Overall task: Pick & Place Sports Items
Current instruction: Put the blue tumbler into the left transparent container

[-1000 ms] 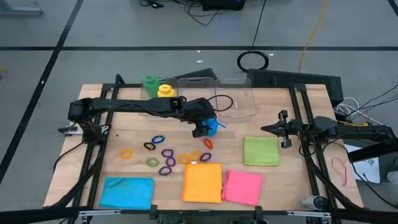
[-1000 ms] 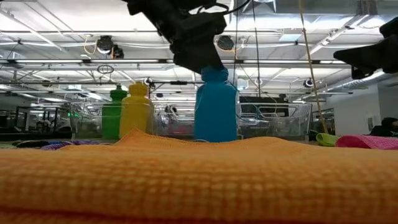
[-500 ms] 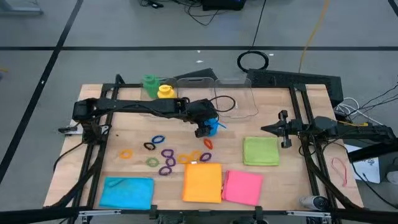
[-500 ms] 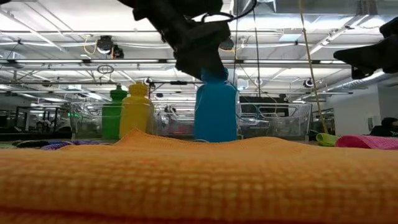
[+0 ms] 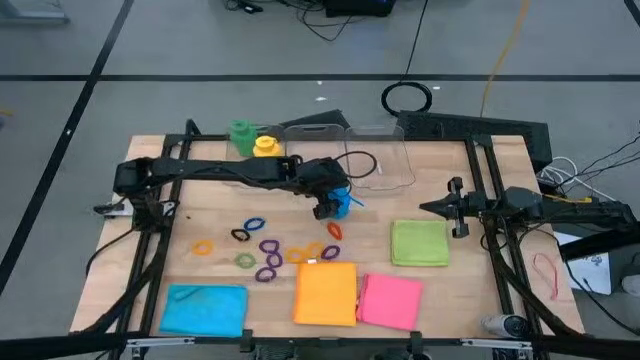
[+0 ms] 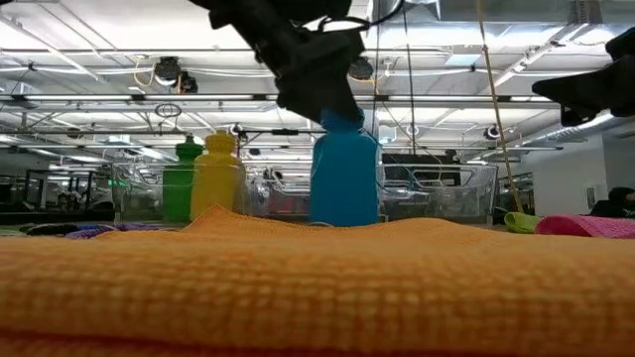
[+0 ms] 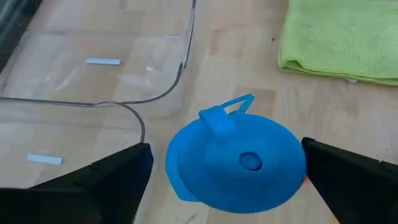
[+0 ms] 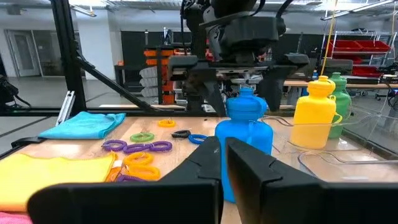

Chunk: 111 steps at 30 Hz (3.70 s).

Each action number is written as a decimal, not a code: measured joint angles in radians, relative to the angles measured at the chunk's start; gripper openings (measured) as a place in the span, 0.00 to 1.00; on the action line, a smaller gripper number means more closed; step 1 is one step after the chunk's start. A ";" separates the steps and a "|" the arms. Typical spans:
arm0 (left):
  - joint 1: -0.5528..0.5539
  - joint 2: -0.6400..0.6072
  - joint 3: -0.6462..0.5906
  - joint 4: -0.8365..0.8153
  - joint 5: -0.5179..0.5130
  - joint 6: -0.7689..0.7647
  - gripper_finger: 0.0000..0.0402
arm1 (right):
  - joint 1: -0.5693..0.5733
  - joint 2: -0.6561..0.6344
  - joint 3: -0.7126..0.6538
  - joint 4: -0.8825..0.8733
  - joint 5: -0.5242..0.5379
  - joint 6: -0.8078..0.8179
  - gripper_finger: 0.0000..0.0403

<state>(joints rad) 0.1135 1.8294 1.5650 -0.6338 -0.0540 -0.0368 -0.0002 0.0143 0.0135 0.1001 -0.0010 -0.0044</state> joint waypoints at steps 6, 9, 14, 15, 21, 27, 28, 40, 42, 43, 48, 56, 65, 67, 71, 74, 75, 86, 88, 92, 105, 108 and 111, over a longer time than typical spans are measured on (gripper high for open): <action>0.000 0.000 0.000 -0.002 0.000 -0.025 0.83 | 0.000 0.000 0.000 0.000 0.000 0.000 0.00; 0.000 0.000 0.000 -0.003 0.000 -0.048 0.83 | 0.000 0.000 0.000 0.000 0.000 0.000 0.00; -0.001 -0.001 0.000 -0.006 0.000 -0.053 0.83 | 0.000 0.000 0.000 0.000 0.000 0.000 0.00; -0.003 -0.001 0.000 -0.007 0.000 -0.052 0.83 | 0.000 0.000 0.000 0.000 0.000 0.000 0.00; -0.012 -0.001 0.000 -0.006 0.000 -0.039 0.83 | 0.000 0.000 0.000 0.000 0.000 0.000 0.00; -0.012 -0.001 0.000 -0.003 0.000 -0.037 0.83 | 0.000 0.000 0.000 0.000 0.000 0.000 0.00; -0.012 -0.001 0.000 -0.003 0.000 -0.037 0.83 | 0.000 0.000 0.000 0.000 0.000 0.000 0.00; -0.012 -0.001 0.000 -0.003 0.000 -0.037 0.83 | 0.000 0.000 0.000 0.000 0.000 0.000 0.00; -0.012 -0.002 0.000 -0.003 0.000 -0.037 0.83 | 0.000 0.000 0.000 0.000 0.000 0.000 0.00; -0.012 -0.002 0.000 -0.003 0.000 -0.037 0.83 | 0.000 0.000 0.000 0.000 0.000 0.000 0.00; -0.012 -0.002 0.000 -0.003 -0.024 -0.038 0.83 | 0.000 0.000 0.000 0.000 0.000 0.000 0.00; -0.012 -0.002 -0.001 -0.003 -0.033 -0.039 0.83 | 0.000 0.000 0.000 0.000 0.000 0.000 0.00; -0.012 -0.002 -0.001 -0.003 -0.033 -0.039 0.83 | 0.000 0.000 0.000 0.000 0.000 0.000 0.00; -0.012 -0.002 -0.001 -0.002 -0.033 -0.039 0.83 | 0.000 0.000 0.000 0.000 0.000 0.000 0.00; -0.012 -0.002 -0.001 -0.002 -0.033 -0.039 0.83 | 0.000 0.000 0.000 0.000 0.000 0.000 0.00; -0.012 -0.002 -0.001 -0.002 -0.033 -0.039 0.83 | 0.000 0.000 0.000 0.000 0.000 0.000 0.00; -0.012 -0.002 -0.001 -0.002 -0.033 -0.039 0.83 | 0.000 0.000 0.000 0.000 0.000 0.000 0.00; -0.012 -0.002 -0.001 -0.001 -0.034 -0.038 0.83 | 0.000 0.000 0.000 0.000 0.000 0.000 0.00; -0.012 -0.002 -0.001 0.000 -0.042 -0.037 0.83 | 0.000 0.000 0.000 0.000 0.000 0.000 0.00; -0.013 -0.002 -0.001 0.000 -0.051 -0.037 0.83 | 0.000 0.000 0.000 0.000 0.000 0.000 0.00; -0.013 -0.002 -0.001 0.000 -0.051 -0.038 0.83 | 0.000 0.000 0.000 0.000 0.000 0.000 0.00; -0.013 -0.002 -0.001 0.000 -0.051 -0.038 0.83 | 0.000 0.000 0.000 0.000 0.000 0.000 0.00; -0.013 -0.002 -0.001 0.000 -0.051 -0.038 0.83 | 0.000 0.000 0.000 0.000 0.000 0.000 0.00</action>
<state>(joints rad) 0.1009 1.8278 1.5642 -0.6342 -0.1055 -0.0750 -0.0002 0.0143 0.0139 0.1005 -0.0010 -0.0044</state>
